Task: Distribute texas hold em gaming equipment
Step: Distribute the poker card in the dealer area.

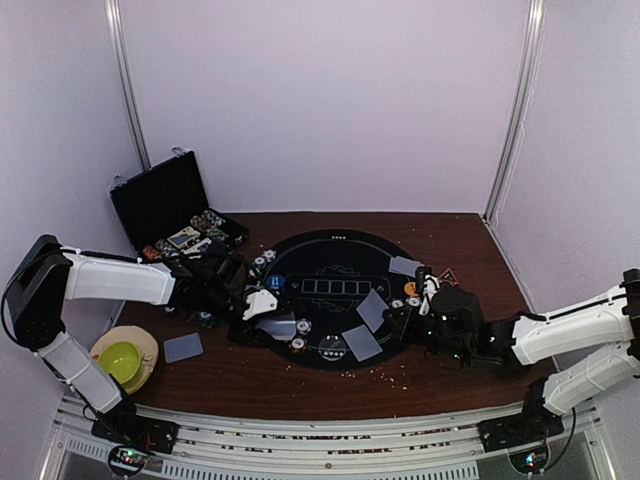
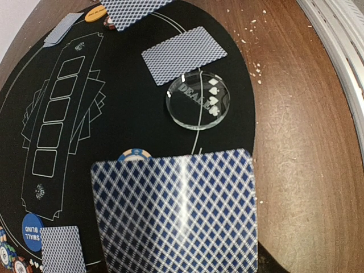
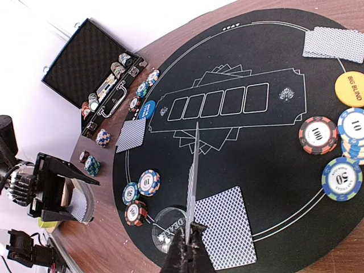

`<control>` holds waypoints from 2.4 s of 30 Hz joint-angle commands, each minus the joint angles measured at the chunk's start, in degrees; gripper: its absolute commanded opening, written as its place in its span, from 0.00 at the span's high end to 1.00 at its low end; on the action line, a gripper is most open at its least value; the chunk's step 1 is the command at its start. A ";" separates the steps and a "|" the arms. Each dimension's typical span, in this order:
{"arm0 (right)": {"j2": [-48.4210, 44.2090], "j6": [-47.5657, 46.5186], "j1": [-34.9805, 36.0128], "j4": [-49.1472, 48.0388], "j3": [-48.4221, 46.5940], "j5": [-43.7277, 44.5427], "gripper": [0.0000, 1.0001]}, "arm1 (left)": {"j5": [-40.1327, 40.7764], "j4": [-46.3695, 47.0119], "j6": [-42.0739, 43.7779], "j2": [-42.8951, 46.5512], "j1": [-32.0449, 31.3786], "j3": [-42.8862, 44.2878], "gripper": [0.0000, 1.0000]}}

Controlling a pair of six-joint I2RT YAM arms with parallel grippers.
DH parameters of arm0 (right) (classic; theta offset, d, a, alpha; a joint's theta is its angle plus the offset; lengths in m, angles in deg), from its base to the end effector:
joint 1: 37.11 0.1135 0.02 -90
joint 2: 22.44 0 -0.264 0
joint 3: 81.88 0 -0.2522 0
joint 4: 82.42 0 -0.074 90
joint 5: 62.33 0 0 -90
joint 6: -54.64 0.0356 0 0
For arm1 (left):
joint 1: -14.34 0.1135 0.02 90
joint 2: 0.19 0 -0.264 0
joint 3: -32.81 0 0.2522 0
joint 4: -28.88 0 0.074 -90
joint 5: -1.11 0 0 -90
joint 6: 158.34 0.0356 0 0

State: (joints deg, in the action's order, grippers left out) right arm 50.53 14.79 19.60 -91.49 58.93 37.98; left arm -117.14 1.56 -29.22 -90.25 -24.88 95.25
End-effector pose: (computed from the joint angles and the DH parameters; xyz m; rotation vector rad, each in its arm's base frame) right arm 0.1433 0.2066 0.1801 0.0010 2.1442 0.9863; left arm 0.2251 -0.2054 0.1743 1.7086 1.7870 -0.6209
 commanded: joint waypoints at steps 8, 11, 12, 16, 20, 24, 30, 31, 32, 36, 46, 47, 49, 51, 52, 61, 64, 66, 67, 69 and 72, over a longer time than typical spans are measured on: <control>8.76 4.52 2.75 -9.91 2.69 4.15 1.00 | -0.49 1.90 -0.44 -0.05 -0.22 0.71 0.48; 11.75 5.09 2.71 -12.61 2.95 2.89 1.00 | -0.42 1.87 -0.41 -0.23 -0.22 0.69 0.48; 12.78 5.16 2.71 -13.88 3.01 2.03 1.00 | -0.37 1.87 -0.36 -0.30 -0.18 0.71 0.48; 16.26 5.49 2.79 -16.91 2.91 0.33 1.00 | -0.39 1.91 -0.35 -0.20 -0.21 0.71 0.48; 17.86 6.30 2.73 -18.97 3.46 -0.77 1.00 | -0.37 1.88 -0.38 -0.16 -0.20 0.71 0.48; 17.79 6.88 2.84 -19.71 4.10 -1.45 1.00 | -0.30 1.87 -0.36 -0.29 -0.21 0.71 0.48; 17.73 7.88 3.02 -21.78 5.04 -4.08 1.00 | -0.29 1.87 -0.35 -0.29 -0.24 0.71 0.48; 17.77 8.20 3.07 -22.26 5.35 -4.55 1.00 | -0.30 1.87 -0.33 -0.37 -0.19 0.71 0.48; 17.74 8.35 3.07 -22.49 5.55 -5.00 1.00 | -0.29 1.87 -0.39 -0.37 -0.16 0.66 0.48; 17.74 8.78 3.06 -21.87 5.71 -5.36 1.00 | -0.38 1.87 -0.35 -0.37 -0.16 0.68 0.48; 18.69 8.75 3.36 -17.68 4.79 -3.95 0.92 | -0.23 1.87 -0.36 -0.51 -0.22 0.79 0.48; 18.70 8.70 3.39 -16.81 4.57 -3.88 0.89 | -0.28 1.87 -0.35 -0.55 -0.19 0.80 0.48; 18.71 8.38 3.48 -15.00 3.77 -3.72 0.83 | -0.30 1.88 -0.37 -0.62 -0.18 0.79 0.48; 18.58 8.13 3.65 -13.46 3.13 -3.35 0.80 | -0.27 1.92 -0.35 -0.64 -0.21 0.79 0.48; 18.47 8.05 3.75 -12.92 2.85 -3.24 0.79 | -0.24 1.88 -0.35 -0.64 -0.22 0.80 0.48; 15.18 7.22 4.34 -4.55 1.17 2.06 0.72 | -0.40 1.87 -0.36 -0.51 -0.19 0.74 0.48; 13.50 6.66 4.62 -1.23 0.40 4.07 0.65 | -0.40 1.88 -0.35 -0.49 -0.18 0.75 0.48; 12.74 6.14 5.01 0.49 -0.18 5.29 0.60 | -0.33 1.87 -0.38 -0.55 -0.24 0.78 0.48; 12.34 5.72 5.19 1.78 -0.68 5.86 0.57 | -0.29 1.87 -0.35 -0.60 -0.21 0.77 0.48; 11.35 4.50 5.61 4.34 -2.09 7.18 0.49 | -0.30 1.87 -0.35 -0.72 -0.19 0.80 0.48; 9.26 1.74 6.29 8.04 -4.75 8.57 0.33 | -0.27 1.93 -0.36 -0.72 -0.22 0.80 0.48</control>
State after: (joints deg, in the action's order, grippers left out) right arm 62.86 20.03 24.84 -89.50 57.71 42.22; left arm -116.99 1.56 -29.22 -90.32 -24.88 95.25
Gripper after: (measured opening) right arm 0.606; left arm 0.560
